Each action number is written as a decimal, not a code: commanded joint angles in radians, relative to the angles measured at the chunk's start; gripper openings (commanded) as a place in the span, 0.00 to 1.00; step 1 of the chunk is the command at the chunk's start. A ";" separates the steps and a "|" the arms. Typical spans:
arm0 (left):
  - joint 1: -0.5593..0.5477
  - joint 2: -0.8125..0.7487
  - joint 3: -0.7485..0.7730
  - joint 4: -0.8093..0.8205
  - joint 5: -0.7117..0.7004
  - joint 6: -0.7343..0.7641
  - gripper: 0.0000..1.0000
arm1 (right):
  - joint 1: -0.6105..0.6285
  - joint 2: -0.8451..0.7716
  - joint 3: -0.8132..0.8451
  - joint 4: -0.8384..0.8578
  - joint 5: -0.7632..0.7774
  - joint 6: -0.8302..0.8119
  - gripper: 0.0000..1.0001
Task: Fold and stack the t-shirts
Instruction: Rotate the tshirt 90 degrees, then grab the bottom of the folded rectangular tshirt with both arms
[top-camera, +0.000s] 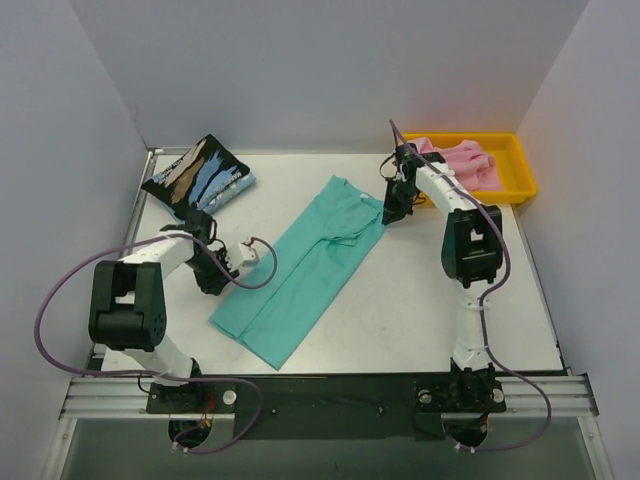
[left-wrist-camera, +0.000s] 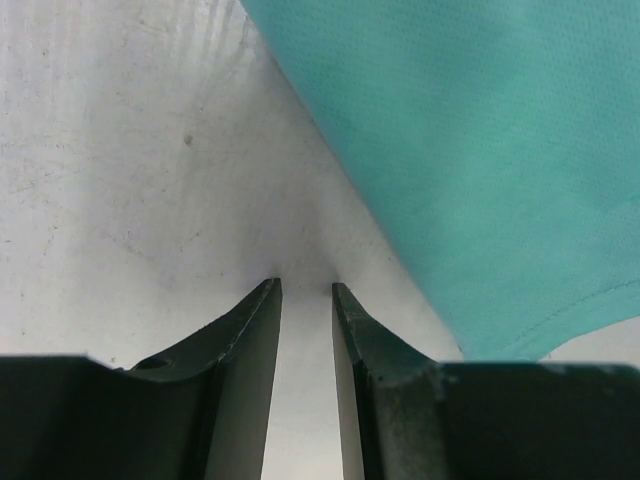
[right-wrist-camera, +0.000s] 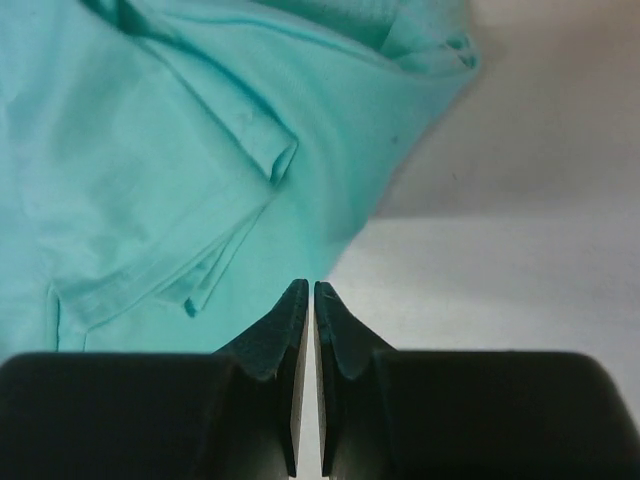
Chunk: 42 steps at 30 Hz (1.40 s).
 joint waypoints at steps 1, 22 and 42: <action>-0.045 -0.067 -0.107 0.043 -0.015 0.065 0.37 | -0.008 0.150 0.110 -0.008 -0.136 0.078 0.04; -0.538 -0.245 -0.097 -0.222 0.249 -0.155 0.42 | -0.047 0.059 0.317 0.279 -0.245 0.112 0.32; -0.624 -0.647 -0.442 0.121 0.354 0.524 0.81 | 0.427 -0.960 -1.155 0.198 -0.081 0.500 0.54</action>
